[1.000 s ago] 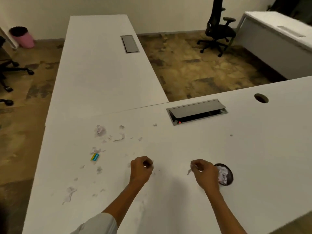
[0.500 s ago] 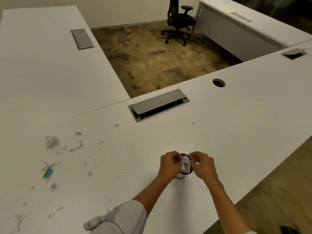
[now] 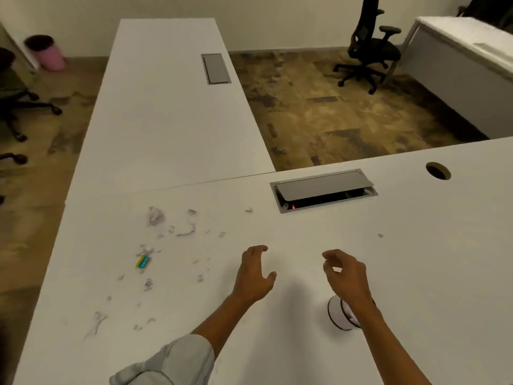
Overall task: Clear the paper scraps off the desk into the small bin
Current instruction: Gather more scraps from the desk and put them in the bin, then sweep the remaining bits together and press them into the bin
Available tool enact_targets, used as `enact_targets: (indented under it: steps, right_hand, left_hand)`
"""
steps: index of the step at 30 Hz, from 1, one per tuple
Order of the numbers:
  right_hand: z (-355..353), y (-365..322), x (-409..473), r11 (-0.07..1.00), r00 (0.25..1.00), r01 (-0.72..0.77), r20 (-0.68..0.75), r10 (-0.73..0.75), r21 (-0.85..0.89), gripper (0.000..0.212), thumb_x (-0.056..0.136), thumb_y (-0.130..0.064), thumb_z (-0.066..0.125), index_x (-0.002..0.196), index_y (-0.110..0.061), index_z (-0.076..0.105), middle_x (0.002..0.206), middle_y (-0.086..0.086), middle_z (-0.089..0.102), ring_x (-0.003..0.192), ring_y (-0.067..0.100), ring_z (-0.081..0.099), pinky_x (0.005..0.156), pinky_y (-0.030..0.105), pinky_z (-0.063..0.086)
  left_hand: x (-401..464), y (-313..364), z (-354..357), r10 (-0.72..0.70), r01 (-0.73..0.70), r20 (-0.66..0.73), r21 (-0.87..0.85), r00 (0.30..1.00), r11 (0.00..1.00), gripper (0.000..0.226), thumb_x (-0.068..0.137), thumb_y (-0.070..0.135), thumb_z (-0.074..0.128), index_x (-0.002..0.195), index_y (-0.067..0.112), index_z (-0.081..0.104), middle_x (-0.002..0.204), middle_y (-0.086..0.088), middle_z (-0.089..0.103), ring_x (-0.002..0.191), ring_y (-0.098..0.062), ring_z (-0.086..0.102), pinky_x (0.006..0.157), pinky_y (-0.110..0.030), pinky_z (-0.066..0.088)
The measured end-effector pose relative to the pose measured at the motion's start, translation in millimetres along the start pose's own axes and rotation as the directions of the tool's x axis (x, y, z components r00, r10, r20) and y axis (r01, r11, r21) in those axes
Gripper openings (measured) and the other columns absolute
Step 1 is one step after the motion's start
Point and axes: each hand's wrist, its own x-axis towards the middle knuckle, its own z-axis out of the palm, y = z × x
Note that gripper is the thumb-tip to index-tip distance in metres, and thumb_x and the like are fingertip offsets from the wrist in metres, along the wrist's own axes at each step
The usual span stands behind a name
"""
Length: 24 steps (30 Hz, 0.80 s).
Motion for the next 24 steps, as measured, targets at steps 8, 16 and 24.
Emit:
enact_targets:
  steps: [8,16,24]
  right_hand:
    - [136,-84,50,0.987,0.921,0.157,0.364,-0.137,-0.026,0.042,0.083,-0.017,0.073,0.123,-0.016,0.059,0.123,0.001,0.064,0.102,0.012,0.061,0.081,0.025,0.053]
    - [302,-185,77,0.770,0.678,0.621,0.592,-0.435,-0.147,0.048,0.088,-0.035,0.064,0.134,-0.023,0.052,0.147,0.002,0.045,0.133,0.023,0.041,0.109,0.036,0.038]
    - [394,-239,104,0.541,0.456,0.828,0.740,-0.495,-0.149,0.088,0.081,-0.050,0.066,0.152,-0.025,0.020,0.163,0.006,0.005,0.146,0.032,0.012,0.114,0.049,0.031]
  left_hand:
    - [6,-127,-166,-0.267,0.367,-0.325,0.304,0.907,0.879,0.098,0.067,0.045,0.078,0.144,0.015,0.026,0.154,-0.014,0.021,0.144,-0.031,0.012,0.115,-0.046,0.027]
    - [-19,-238,-256,-0.500,0.537,-0.207,0.430,0.841,0.726,0.127,0.057,0.070,0.074,0.150,0.025,-0.001,0.160,-0.012,-0.005,0.147,-0.034,-0.008,0.119,-0.049,0.009]
    - [14,-270,-279,-0.291,0.249,0.014,0.481,0.957,0.841,0.125,0.055,0.075,0.071,0.146,0.041,-0.008,0.160,0.001,-0.009,0.147,-0.028,-0.004,0.119,-0.048,0.016]
